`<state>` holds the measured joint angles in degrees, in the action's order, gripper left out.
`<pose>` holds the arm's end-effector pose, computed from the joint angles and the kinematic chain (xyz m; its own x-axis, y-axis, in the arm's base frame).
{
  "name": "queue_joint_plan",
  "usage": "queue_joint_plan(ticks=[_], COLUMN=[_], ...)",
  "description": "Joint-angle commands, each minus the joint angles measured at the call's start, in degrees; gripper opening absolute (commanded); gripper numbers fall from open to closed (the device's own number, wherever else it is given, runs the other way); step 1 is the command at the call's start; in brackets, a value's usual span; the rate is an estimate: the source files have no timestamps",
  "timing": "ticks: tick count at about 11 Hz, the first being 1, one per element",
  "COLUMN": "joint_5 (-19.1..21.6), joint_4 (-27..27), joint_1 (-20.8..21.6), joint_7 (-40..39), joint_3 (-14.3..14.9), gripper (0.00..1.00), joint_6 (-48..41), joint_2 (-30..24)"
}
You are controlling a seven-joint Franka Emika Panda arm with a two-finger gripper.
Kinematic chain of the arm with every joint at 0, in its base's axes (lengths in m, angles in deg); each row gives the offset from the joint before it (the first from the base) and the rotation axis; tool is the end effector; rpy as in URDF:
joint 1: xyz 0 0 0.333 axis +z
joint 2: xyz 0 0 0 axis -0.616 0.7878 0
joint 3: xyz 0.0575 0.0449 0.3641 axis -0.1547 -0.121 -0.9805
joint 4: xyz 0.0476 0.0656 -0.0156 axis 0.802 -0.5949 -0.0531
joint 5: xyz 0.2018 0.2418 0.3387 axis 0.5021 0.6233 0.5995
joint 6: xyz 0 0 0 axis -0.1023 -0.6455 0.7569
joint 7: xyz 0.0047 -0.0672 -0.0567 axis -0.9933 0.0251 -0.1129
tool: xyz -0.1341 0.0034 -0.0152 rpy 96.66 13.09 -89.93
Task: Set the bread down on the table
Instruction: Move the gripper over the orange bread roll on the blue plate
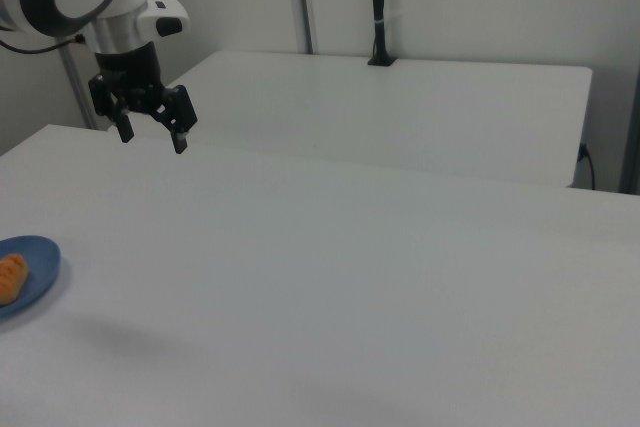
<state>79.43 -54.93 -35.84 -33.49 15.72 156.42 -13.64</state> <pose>0.6267 0.0331 0.6250 0.9865 0.1328 0.0955 0.1398 -0.9877 -0.0700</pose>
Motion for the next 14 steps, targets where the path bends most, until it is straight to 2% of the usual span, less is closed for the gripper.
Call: queue_joint_plan(ticks=[1,11,14], joint_5=[-0.6,-0.1,-0.6], joint_4=[0.5,-0.6,-1.2], joint_1=[-0.4,0.1,2.4], joint_7=[0.5,-0.1,-4.2], joint_3=[-0.6,-0.7,-2.7], gripper=[1.0,1.0,1.0], joint_6=[-1.6,-2.5,-7.5], joint_2=[-0.1,0.0,0.3])
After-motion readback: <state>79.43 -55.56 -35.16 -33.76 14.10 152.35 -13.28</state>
